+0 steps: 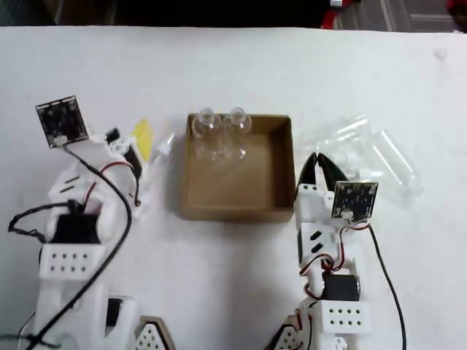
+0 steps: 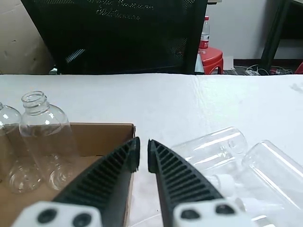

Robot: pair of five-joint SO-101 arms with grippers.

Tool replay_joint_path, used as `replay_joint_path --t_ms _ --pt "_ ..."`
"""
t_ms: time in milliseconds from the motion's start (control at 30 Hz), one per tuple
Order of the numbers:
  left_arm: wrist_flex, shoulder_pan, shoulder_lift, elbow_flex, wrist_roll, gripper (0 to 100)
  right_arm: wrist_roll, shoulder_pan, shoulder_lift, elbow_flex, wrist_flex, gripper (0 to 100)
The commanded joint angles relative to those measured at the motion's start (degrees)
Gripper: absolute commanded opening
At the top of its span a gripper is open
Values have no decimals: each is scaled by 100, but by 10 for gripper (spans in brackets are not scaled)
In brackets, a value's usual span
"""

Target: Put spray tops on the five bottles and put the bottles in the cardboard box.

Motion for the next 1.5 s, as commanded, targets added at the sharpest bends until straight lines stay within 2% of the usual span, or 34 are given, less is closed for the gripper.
replay_joint_path --t_ms 0,100,267,767,933,1033,1200,1333,1467 --pt "-782 -154 593 246 62 184 -9 -215 -13 53 -145 22" --pt "-1266 -189 848 580 0 184 -9 -233 -4 53 -145 22" --pt "-1741 -189 963 835 -985 181 -9 -242 4 53 -145 22" --pt "-1846 -259 980 835 -941 181 -9 -268 -22 35 -224 22" --pt "-1855 -48 1051 853 -976 181 211 -84 -22 -97 -303 22" --pt "-2066 -13 1437 791 -985 181 642 31 4 -607 347 22" --pt "-2743 -48 2378 589 -985 181 1160 -356 40 -1837 1842 22" --pt "-2505 -66 3029 158 -985 180 1486 -295 40 -2532 2624 22" --pt "-1978 -66 3169 -167 -958 180 2110 277 40 -2875 3064 22"
